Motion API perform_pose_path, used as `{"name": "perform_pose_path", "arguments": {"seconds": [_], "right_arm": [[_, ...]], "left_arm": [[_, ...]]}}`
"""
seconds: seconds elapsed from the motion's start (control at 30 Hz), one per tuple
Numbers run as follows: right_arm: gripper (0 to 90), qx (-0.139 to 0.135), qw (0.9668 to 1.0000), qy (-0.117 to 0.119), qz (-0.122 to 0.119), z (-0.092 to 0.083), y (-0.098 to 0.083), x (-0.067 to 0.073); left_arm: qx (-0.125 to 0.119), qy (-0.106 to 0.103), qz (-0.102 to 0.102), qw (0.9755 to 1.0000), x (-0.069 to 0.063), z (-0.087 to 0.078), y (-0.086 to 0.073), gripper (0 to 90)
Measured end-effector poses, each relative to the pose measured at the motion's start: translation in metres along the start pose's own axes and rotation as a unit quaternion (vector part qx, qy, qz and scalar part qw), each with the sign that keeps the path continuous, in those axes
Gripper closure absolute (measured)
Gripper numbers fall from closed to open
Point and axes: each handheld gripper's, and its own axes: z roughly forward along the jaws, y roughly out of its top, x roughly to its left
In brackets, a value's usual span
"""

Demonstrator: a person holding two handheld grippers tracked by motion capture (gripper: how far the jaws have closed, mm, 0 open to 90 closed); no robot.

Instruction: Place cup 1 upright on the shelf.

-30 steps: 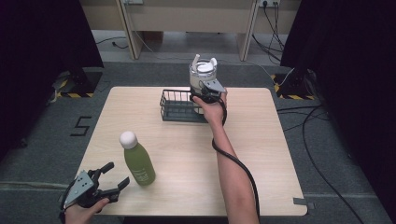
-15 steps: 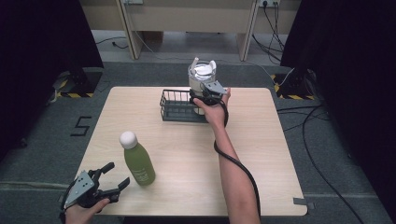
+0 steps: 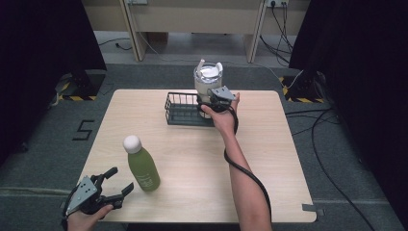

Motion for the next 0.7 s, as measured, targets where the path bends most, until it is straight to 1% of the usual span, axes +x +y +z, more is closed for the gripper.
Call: {"name": "perform_pose_path", "arguments": {"seconds": [0.07, 0.23, 0.3, 0.37, 0.7], "right_arm": [[0.1, 0.0, 1.0, 0.001, -0.002, -0.001, 0.0, 0.0], [0.1, 0.005, 1.0, 0.002, -0.008, -0.011, -0.002, -0.001], [0.1, 0.005, 1.0, 0.003, -0.008, -0.013, -0.002, -0.001], [0.1, 0.005, 1.0, 0.004, -0.007, -0.018, -0.003, -0.003], [0.1, 0.004, 0.9999, 0.008, -0.011, -0.036, -0.006, -0.004]], "left_arm": [[0.0, 0.0, 0.001, 1.0, 0.0, 0.0, 0.0, 14.7], [0.0, 0.001, 0.002, 1.0, -0.001, 0.0, 0.0, 14.7], [0.0, 0.001, 0.002, 1.0, -0.001, 0.0, 0.0, 14.7], [-0.001, 0.002, 0.002, 1.0, -0.001, 0.0, 0.0, 14.7], [-0.001, 0.003, 0.003, 1.0, -0.001, 0.0, 0.001, 14.6]]}}
